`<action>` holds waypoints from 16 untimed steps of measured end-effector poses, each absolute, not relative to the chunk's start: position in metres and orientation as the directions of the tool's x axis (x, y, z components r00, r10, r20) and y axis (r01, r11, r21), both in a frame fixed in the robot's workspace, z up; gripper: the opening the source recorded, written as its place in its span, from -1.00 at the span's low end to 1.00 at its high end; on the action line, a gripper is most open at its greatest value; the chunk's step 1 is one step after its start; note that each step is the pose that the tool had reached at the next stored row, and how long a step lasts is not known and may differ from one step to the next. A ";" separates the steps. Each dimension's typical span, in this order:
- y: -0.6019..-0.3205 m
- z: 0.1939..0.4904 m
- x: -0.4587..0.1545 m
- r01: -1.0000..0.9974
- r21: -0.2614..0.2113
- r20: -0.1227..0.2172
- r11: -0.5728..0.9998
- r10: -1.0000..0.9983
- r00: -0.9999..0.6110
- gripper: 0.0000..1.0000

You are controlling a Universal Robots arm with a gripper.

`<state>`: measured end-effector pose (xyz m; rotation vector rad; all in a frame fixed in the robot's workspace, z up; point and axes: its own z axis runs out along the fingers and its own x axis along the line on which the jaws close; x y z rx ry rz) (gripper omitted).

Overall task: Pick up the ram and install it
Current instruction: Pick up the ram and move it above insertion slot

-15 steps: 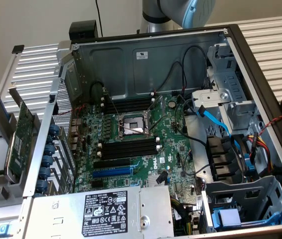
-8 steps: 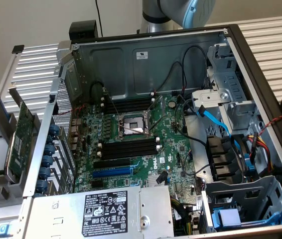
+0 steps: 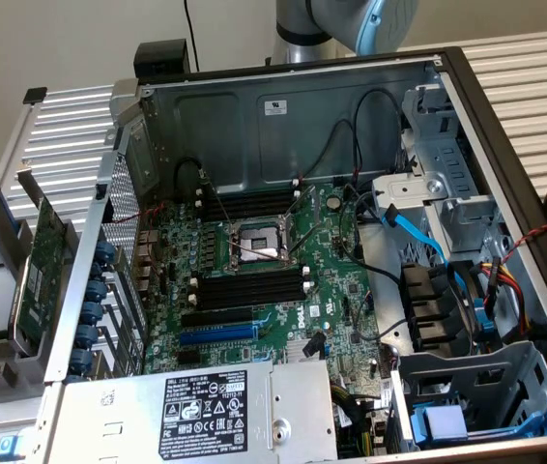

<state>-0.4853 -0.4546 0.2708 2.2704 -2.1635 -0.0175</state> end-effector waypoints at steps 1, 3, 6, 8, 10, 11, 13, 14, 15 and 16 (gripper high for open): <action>-0.455 0.269 -0.485 -0.999 0.012 -0.004 -0.049 -0.999 0.049 -0.27; -0.456 0.265 -0.485 -0.999 0.012 -0.004 -0.050 -0.999 0.050 -0.27; -0.456 0.260 -0.485 -0.999 0.012 -0.004 -0.050 -0.999 0.050 -0.27; -0.456 0.256 -0.485 -0.999 0.012 -0.004 -0.051 -0.999 0.051 -0.27; -0.457 0.252 -0.485 -0.999 0.012 -0.004 -0.051 -0.999 0.051 -0.27; -0.457 0.251 -0.485 -0.999 0.012 -0.004 -0.051 -0.999 0.051 -0.27; -0.457 0.247 -0.485 -0.999 0.012 -0.004 -0.052 -0.999 0.052 -0.27; -0.457 0.245 -0.485 -0.999 0.012 -0.004 -0.052 -0.999 0.052 -0.27; -0.458 0.243 -0.484 -0.999 0.012 -0.004 -0.053 -0.999 0.053 -0.27; -0.458 0.241 -0.484 -0.998 0.011 -0.004 -0.054 -0.999 0.054 -0.27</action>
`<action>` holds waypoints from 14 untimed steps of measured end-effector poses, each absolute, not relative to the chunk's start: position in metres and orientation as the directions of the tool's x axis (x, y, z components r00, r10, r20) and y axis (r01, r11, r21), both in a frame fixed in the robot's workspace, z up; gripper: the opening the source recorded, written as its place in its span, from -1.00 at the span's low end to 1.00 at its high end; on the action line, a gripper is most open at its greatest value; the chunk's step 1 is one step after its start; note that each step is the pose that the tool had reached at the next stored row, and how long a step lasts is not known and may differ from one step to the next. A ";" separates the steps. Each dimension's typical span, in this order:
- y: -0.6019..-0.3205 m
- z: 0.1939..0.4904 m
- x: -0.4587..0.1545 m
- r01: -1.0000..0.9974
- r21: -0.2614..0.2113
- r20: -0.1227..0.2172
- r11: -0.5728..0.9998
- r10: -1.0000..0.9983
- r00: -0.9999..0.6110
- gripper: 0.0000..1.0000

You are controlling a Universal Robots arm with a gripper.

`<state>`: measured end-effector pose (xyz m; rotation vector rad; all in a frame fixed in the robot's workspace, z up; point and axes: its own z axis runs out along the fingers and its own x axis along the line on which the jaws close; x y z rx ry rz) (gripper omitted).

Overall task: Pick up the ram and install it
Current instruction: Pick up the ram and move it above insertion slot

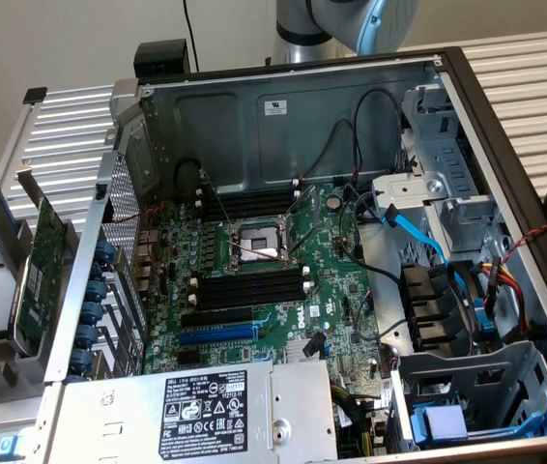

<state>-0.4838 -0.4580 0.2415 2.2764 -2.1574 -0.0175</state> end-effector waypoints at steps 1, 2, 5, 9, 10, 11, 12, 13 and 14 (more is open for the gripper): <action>-0.459 0.240 -0.483 -0.998 0.012 -0.004 -0.054 -0.999 0.054 -0.27; -0.459 0.238 -0.481 -0.998 0.012 -0.004 -0.055 -0.998 0.055 -0.27; -0.460 0.233 -0.479 -0.998 0.012 -0.004 -0.059 -0.998 0.059 -0.27; -0.460 0.225 -0.481 -0.998 0.010 -0.004 -0.061 -0.998 0.061 -0.27; -0.460 0.224 -0.482 -0.998 0.008 -0.005 -0.060 -0.998 0.060 -0.27; -0.460 0.223 -0.483 -0.998 0.004 -0.005 -0.061 -0.998 0.061 -0.27; -0.460 0.222 -0.484 -0.998 0.001 -0.006 -0.060 -0.998 0.060 -0.27; -0.460 0.221 -0.485 -0.998 -0.002 -0.006 -0.060 -0.998 0.061 -0.27; -0.460 0.220 -0.486 -0.998 -0.005 -0.007 -0.060 -0.998 0.061 -0.27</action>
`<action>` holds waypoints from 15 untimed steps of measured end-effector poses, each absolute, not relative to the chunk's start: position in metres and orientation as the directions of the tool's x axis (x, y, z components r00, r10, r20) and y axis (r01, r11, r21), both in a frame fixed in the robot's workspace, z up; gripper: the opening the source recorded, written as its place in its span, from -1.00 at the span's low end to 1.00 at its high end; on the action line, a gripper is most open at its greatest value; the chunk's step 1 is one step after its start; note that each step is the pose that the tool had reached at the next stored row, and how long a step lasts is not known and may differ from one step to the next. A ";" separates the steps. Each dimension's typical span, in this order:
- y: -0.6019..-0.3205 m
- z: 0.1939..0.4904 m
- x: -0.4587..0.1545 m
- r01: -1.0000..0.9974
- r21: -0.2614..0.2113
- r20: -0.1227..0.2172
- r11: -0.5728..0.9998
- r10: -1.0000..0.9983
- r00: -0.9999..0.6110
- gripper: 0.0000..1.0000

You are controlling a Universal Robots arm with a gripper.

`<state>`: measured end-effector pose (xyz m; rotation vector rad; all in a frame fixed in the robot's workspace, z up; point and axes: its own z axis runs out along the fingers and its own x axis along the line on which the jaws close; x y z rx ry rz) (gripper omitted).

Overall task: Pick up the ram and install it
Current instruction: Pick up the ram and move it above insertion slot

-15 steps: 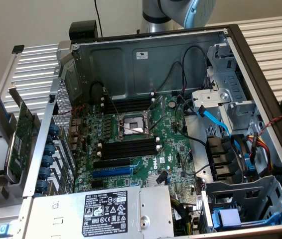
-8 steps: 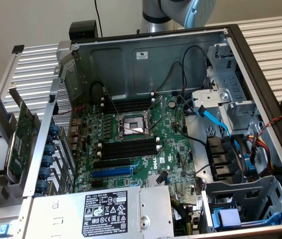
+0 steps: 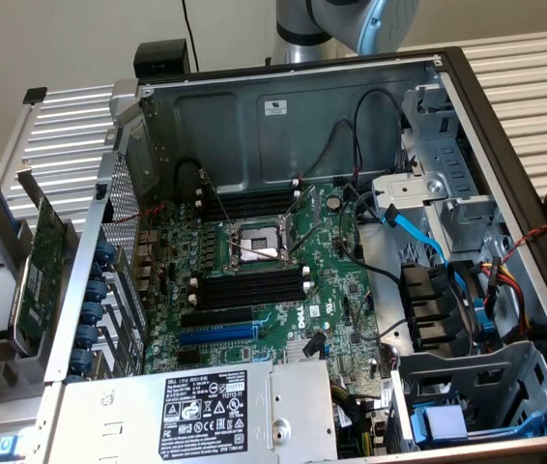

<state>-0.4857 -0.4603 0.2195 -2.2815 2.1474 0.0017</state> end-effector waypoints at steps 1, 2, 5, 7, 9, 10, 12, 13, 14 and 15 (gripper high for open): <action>-0.460 0.218 -0.486 -0.998 -0.007 -0.007 -0.061 -0.998 0.061 -0.27; -0.460 0.216 -0.486 -0.998 -0.007 -0.008 -0.061 -0.998 0.061 -0.27; -0.460 0.211 -0.486 -0.998 -0.007 -0.012 -0.060 -0.998 0.060 -0.27; -0.460 0.209 -0.486 -0.998 -0.008 -0.013 -0.060 -0.998 0.061 -0.27; -0.460 0.206 -0.486 -0.998 -0.008 -0.015 -0.060 -0.998 0.061 -0.27; -0.461 0.205 -0.486 -0.998 -0.008 -0.015 -0.060 -0.998 0.061 -0.27; -0.461 0.204 -0.487 -0.998 -0.008 -0.016 -0.061 -0.998 0.061 -0.27; -0.461 0.203 -0.487 -0.998 -0.008 -0.016 -0.061 -0.998 0.061 -0.27; -0.461 0.203 -0.487 -0.998 -0.008 -0.016 -0.060 -0.998 0.061 -0.27; -0.460 0.202 -0.487 -0.998 -0.008 -0.016 -0.060 -0.998 0.061 -0.27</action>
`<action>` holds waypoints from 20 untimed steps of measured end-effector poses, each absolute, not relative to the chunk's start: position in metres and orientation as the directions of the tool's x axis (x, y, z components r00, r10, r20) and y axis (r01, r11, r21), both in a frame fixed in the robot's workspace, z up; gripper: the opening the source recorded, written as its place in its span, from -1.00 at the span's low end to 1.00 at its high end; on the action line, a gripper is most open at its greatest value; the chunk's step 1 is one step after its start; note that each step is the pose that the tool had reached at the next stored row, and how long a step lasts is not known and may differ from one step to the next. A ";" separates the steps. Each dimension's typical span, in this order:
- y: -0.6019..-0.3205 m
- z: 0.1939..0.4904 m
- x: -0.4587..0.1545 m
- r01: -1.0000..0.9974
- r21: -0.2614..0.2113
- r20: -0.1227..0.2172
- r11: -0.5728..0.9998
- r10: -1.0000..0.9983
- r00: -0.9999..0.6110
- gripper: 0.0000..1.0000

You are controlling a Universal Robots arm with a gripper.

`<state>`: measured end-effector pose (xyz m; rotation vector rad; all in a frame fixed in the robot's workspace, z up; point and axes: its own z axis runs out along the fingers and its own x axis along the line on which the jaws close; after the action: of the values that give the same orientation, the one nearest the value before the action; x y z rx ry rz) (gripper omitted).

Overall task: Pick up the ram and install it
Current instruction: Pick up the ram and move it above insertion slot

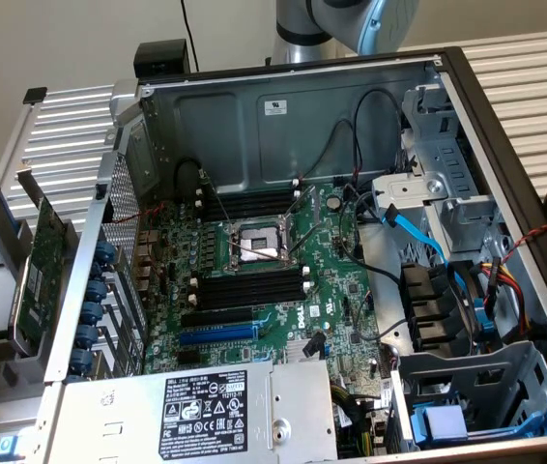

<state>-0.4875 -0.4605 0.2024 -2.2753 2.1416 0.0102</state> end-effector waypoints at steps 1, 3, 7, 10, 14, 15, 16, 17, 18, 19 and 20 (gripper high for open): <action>-0.461 0.202 -0.488 -0.998 -0.008 -0.017 -0.061 -0.998 0.061 -0.27; -0.461 0.200 -0.489 -0.998 -0.008 -0.018 -0.060 -0.998 0.061 -0.32; -0.461 0.199 -0.489 -0.998 -0.008 -0.021 -0.060 -0.998 0.060 -0.69; -0.461 0.203 -0.489 -0.998 -0.008 -0.021 -0.060 -0.998 0.061 -0.74; -0.462 0.221 -0.489 -0.998 -0.008 -0.021 -0.060 -0.998 0.060 -0.74; -0.463 0.225 -0.489 -0.998 -0.008 -0.021 -0.060 -0.998 0.061 -0.74; -0.463 0.230 -0.489 -0.998 -0.008 -0.021 -0.060 -0.998 0.061 -0.74; -0.463 0.235 -0.489 -0.998 -0.008 -0.021 -0.060 -0.998 0.061 -0.74; -0.464 0.239 -0.489 -0.998 -0.008 -0.021 -0.060 -0.998 0.061 -0.74; -0.464 0.244 -0.489 -0.998 -0.008 -0.021 -0.060 -0.998 0.061 -0.74; -0.465 0.248 -0.489 -0.998 -0.008 -0.021 -0.060 -0.998 0.061 -0.74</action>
<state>-0.4894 -0.4647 0.2481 -2.2730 2.1395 0.0150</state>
